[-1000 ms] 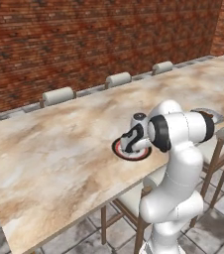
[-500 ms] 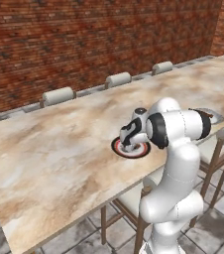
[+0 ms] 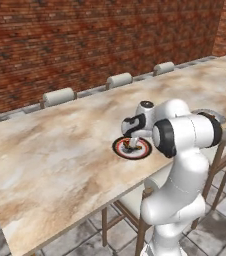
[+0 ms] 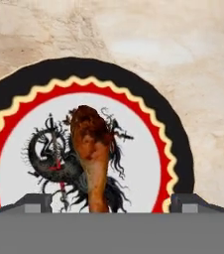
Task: Take the chicken drumsticks from the pan and place one on each plate on the dining counter.
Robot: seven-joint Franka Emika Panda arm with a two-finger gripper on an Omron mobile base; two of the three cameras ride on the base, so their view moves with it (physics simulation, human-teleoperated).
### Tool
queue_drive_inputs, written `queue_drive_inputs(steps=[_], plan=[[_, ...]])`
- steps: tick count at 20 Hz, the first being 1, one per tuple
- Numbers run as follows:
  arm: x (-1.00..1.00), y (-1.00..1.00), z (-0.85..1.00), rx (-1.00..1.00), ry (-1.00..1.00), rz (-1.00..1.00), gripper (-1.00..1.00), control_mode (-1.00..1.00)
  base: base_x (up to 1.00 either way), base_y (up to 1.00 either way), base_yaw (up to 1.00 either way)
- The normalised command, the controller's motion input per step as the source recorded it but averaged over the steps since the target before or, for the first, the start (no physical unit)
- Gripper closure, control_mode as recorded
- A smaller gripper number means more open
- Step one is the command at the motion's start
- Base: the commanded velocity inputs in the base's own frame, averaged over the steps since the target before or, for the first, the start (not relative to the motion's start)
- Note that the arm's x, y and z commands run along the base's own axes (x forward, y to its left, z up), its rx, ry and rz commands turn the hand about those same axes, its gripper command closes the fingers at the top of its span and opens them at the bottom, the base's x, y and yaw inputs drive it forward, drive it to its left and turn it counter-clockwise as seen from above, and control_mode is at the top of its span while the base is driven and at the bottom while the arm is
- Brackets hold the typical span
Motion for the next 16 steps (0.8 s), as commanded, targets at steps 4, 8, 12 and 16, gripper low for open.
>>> queue_drive_inputs(steps=[4,8,12,16], plan=[[-0.28,-0.03,0.99,0.02,0.00,0.16,-1.00,-1.00,0.00,0.00,0.00],[-0.87,0.00,1.00,0.00,0.00,0.13,-1.00,-1.00,0.00,0.00,0.00],[-1.00,0.03,0.93,-0.01,-0.02,0.11,-1.00,-1.00,0.00,0.00,0.00],[-1.00,0.29,0.12,-0.05,-0.03,0.02,-1.00,-1.00,0.00,0.00,0.00]])
